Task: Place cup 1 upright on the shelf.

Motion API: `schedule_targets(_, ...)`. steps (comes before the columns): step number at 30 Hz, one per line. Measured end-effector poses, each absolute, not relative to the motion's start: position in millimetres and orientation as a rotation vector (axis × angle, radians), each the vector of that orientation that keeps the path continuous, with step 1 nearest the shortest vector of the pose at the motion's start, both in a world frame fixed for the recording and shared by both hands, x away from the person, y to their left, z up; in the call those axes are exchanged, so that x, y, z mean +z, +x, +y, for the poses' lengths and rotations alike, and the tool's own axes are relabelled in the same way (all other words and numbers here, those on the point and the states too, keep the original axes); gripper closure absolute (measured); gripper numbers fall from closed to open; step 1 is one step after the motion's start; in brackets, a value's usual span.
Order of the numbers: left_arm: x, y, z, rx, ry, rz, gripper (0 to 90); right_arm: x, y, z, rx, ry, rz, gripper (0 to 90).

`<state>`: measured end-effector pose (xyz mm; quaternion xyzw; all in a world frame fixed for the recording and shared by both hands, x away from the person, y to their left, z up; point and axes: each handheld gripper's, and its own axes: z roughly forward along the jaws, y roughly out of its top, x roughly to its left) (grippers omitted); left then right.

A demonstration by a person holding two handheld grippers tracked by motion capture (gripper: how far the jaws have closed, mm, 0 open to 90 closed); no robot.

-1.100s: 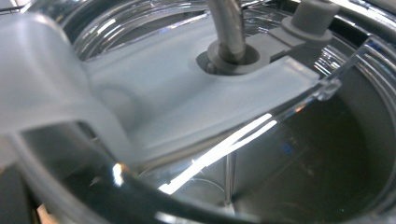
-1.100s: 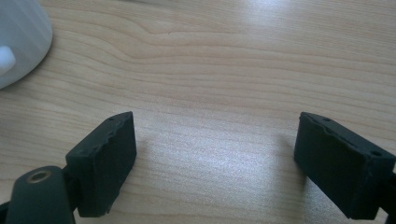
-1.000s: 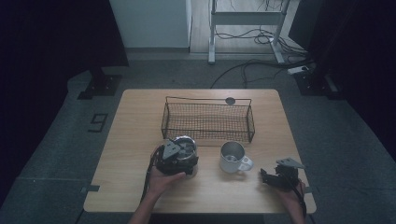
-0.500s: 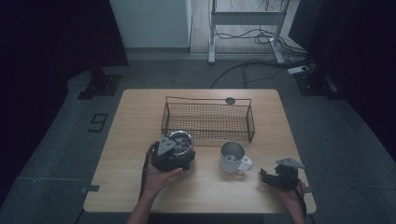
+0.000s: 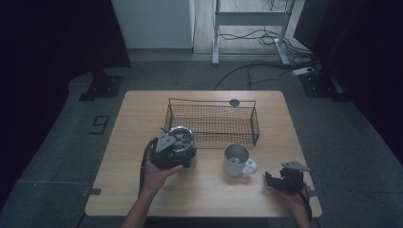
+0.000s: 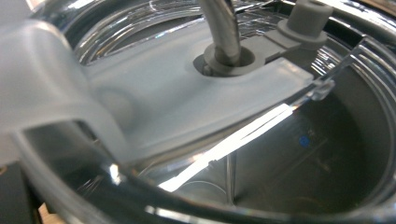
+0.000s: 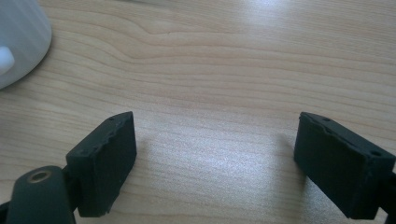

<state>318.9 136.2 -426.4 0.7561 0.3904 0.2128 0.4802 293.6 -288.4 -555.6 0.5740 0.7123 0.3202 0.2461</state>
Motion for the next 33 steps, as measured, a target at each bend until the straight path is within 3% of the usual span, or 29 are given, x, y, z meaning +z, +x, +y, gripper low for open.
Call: schedule_targets(33,-396,347,137,0.519,1.838,0.958,3.8,-556,294,-289,0.87,1.571,1.938,12.9)
